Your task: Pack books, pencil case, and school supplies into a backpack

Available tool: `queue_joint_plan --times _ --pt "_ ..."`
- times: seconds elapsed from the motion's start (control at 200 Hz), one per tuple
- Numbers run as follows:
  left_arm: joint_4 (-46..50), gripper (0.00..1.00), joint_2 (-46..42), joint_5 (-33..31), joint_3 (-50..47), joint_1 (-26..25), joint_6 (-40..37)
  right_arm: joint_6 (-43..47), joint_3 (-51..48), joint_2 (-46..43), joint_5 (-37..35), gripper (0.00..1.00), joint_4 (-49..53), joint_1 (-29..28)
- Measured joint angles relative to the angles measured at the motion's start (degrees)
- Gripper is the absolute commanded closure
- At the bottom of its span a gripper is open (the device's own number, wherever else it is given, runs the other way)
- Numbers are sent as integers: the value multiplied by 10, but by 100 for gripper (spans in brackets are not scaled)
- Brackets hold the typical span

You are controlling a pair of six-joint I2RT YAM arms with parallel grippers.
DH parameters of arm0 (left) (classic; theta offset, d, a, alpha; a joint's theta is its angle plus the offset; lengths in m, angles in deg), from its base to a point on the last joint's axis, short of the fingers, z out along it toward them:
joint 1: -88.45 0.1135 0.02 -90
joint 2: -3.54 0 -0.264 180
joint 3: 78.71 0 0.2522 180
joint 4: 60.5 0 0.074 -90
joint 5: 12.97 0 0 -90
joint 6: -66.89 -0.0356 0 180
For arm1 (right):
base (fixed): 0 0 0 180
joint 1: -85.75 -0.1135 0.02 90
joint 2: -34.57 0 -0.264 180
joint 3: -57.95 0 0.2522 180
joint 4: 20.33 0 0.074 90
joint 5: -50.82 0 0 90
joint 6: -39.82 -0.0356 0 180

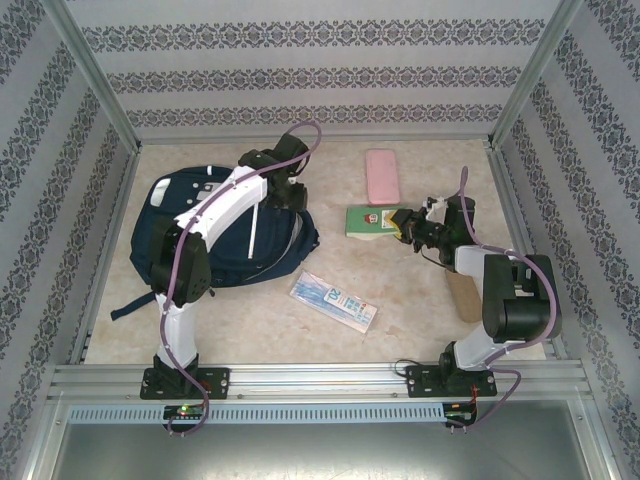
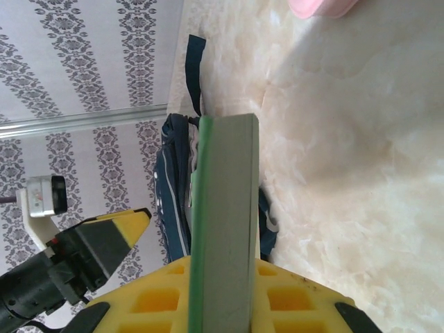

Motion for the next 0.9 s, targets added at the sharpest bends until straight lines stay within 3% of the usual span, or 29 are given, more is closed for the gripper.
queue_joint_plan --times 0.16,0.375,0.47,0.595,0.899 --pt "42 51 27 -78 0 0 -23 7 0 3 -1 100 7 -7" --pt "57 50 74 -109 -11 0 -37 7 4 9 -3 100 18 -15" --pt "57 62 79 -119 -15 0 -41 7 8 10 -4 100 19 -19" --pt "57 100 79 -120 -17 -1 -48 7 14 11 -4 100 23 -25" --pt "58 100 44 -110 -19 -1 -48 5 35 21 -17 100 22 -61"
